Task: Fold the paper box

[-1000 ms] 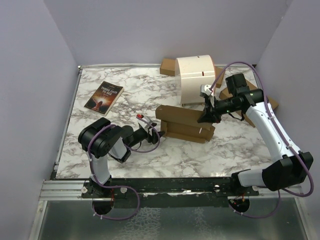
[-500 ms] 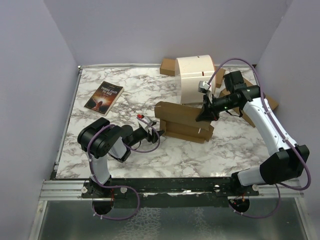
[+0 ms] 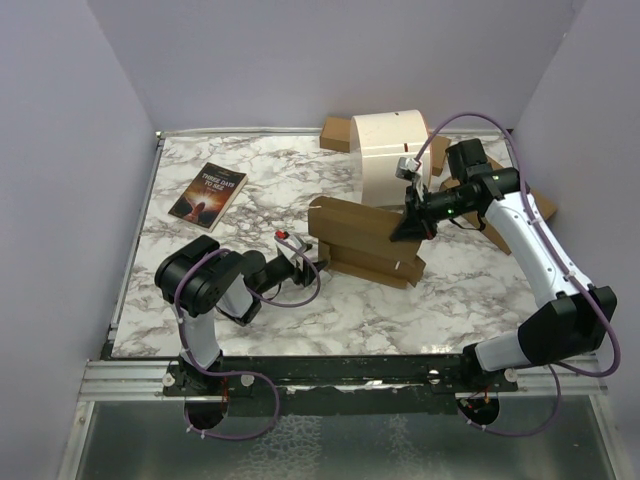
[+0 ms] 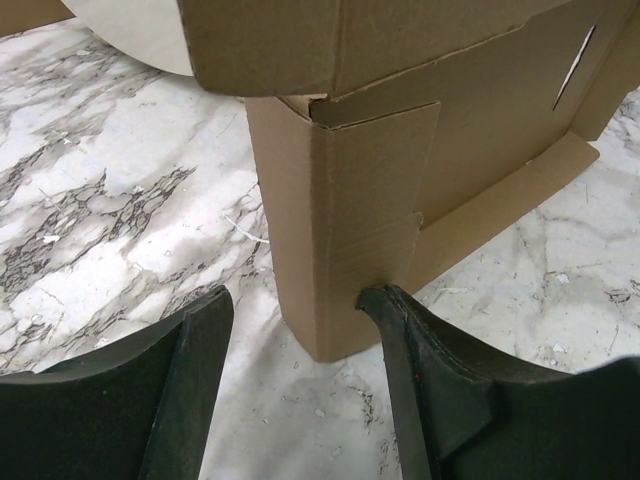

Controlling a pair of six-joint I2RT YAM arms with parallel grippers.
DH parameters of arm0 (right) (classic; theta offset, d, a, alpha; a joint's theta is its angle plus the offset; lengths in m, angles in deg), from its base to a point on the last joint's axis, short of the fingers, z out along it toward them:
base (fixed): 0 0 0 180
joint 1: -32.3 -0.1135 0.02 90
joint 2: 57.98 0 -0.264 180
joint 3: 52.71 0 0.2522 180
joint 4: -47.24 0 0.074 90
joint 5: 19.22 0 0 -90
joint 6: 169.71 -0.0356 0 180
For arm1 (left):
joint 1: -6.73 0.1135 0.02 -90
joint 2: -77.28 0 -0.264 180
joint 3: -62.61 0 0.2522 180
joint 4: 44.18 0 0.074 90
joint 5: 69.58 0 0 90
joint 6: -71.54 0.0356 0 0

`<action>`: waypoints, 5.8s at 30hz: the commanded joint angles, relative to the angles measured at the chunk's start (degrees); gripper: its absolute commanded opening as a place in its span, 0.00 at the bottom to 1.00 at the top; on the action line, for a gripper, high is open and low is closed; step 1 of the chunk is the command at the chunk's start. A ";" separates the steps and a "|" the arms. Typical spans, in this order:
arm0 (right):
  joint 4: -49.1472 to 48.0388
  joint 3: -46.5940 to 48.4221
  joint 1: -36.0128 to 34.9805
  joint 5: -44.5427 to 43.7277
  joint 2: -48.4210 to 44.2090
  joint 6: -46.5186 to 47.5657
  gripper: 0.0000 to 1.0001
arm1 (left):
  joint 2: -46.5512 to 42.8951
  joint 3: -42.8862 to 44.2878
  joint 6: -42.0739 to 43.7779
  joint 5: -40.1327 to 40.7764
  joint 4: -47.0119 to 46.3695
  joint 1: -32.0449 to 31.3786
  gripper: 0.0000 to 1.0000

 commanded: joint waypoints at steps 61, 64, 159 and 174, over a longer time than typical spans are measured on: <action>-2.91 9.47 3.14 8.07 6.97 -7.37 0.01 | 1.44 5.05 -0.23 -7.11 -14.06 8.65 0.64; -0.75 12.46 4.46 10.52 6.51 -7.84 0.01 | -3.48 1.73 -1.21 -7.79 -13.97 10.32 0.65; -4.51 2.00 1.52 -0.75 3.48 1.69 0.02 | -21.71 -15.78 12.06 6.87 -9.31 -2.21 0.00; -4.90 4.52 1.52 1.23 6.78 1.07 0.14 | -29.92 -15.00 17.13 8.26 3.26 -4.22 0.00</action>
